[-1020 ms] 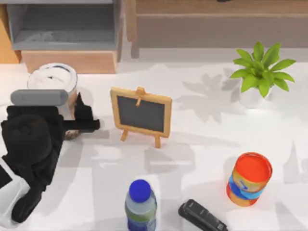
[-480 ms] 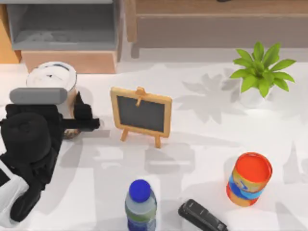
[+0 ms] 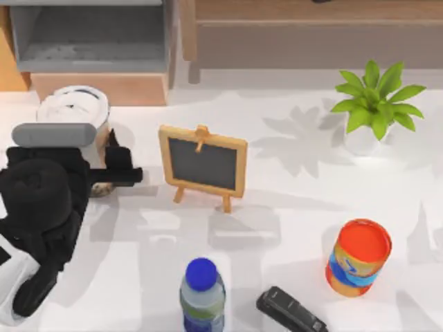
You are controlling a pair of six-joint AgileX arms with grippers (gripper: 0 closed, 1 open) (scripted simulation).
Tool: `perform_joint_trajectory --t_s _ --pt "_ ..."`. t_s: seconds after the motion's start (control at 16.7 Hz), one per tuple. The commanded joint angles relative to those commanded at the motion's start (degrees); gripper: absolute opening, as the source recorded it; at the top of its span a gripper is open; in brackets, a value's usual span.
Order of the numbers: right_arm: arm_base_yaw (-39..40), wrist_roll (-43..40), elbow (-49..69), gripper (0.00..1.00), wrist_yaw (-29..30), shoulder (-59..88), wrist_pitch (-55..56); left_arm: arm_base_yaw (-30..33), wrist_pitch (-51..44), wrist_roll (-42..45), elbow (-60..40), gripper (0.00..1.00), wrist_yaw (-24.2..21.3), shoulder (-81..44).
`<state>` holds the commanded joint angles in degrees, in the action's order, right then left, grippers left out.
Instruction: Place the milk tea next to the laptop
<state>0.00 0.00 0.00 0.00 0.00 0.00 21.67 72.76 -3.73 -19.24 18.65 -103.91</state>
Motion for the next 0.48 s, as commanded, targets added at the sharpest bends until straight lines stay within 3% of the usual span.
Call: perform_joint_trajectory --t_s 0.24,0.48 --pt "0.0 0.0 0.0 1.0 0.0 0.0 0.0 -2.9 -0.7 1.0 -0.7 0.0 -2.3 3.5" --pt "0.0 0.0 0.0 1.0 0.0 0.0 0.0 -9.4 -3.8 2.6 0.6 0.0 -7.7 9.4"
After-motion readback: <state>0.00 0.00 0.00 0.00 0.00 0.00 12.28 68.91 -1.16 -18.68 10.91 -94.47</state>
